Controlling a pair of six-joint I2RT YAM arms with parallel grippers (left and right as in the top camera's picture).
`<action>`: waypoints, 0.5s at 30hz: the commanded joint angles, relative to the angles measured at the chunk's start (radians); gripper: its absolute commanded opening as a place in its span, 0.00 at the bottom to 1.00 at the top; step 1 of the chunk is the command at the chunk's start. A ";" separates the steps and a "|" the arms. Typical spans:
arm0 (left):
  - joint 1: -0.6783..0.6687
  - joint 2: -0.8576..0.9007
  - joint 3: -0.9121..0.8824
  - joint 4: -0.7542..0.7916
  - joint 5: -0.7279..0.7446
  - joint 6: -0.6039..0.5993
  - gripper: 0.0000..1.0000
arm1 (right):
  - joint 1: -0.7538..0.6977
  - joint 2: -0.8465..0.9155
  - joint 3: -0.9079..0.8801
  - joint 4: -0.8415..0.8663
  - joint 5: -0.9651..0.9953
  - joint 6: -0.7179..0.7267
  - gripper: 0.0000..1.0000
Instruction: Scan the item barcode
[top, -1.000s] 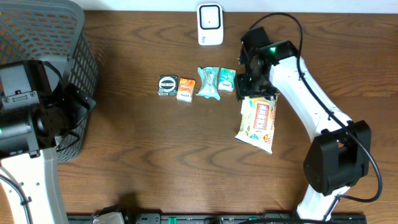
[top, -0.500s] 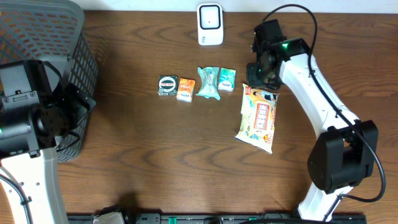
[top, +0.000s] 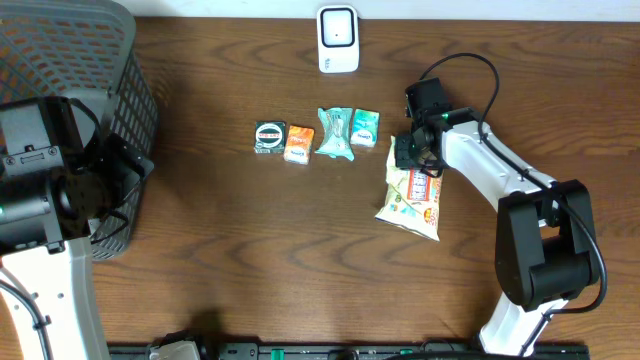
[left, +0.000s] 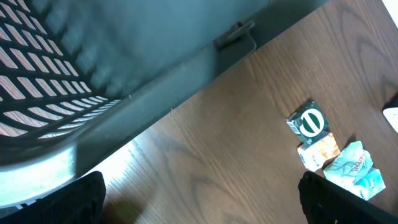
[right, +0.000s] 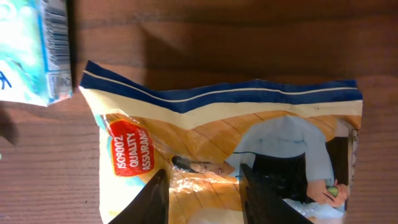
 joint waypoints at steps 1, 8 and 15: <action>0.006 -0.005 0.011 -0.003 -0.006 -0.005 0.98 | -0.002 -0.001 0.084 -0.063 -0.003 0.014 0.35; 0.006 -0.005 0.011 -0.003 -0.006 -0.005 0.97 | 0.021 -0.001 0.354 -0.560 -0.059 0.013 0.23; 0.006 -0.005 0.011 -0.003 -0.006 -0.005 0.98 | 0.113 0.000 0.169 -0.592 -0.058 0.012 0.18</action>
